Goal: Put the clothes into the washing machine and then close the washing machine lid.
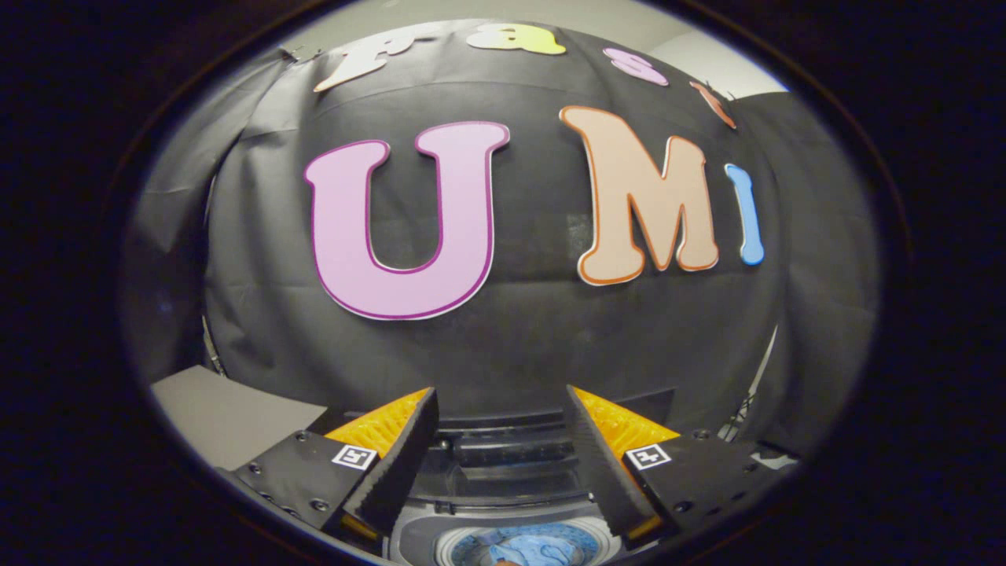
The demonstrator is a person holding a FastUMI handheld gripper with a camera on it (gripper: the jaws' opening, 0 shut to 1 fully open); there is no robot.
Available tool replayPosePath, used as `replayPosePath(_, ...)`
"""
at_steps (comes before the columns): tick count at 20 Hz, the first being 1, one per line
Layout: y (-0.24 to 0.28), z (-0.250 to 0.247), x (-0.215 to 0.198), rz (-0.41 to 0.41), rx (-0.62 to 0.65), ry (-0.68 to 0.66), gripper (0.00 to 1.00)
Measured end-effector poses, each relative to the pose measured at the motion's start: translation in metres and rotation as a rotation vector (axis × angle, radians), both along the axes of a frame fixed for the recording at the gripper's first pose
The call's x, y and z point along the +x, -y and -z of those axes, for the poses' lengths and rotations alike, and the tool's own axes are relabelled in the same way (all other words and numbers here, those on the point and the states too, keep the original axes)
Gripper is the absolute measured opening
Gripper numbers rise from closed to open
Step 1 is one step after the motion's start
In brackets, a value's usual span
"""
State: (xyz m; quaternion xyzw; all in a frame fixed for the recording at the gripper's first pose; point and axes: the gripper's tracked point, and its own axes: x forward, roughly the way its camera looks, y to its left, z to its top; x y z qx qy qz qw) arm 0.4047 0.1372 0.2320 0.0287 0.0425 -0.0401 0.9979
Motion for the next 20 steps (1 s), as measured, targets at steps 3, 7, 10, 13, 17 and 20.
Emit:
replayPosePath(3,0.000,0.021,0.037,0.020,0.003,-0.052,0.99)
replayPosePath(7,-0.003,0.041,0.065,0.027,-0.005,-0.102,0.98)
replayPosePath(10,-0.008,0.046,0.065,0.026,-0.072,-0.108,0.98)
replayPosePath(13,-0.009,0.046,0.062,0.026,-0.081,-0.106,0.98)
replayPosePath(17,-0.010,0.045,0.061,0.010,-0.079,-0.092,0.98)
replayPosePath(20,-0.010,0.044,0.061,0.010,-0.084,-0.075,0.98)
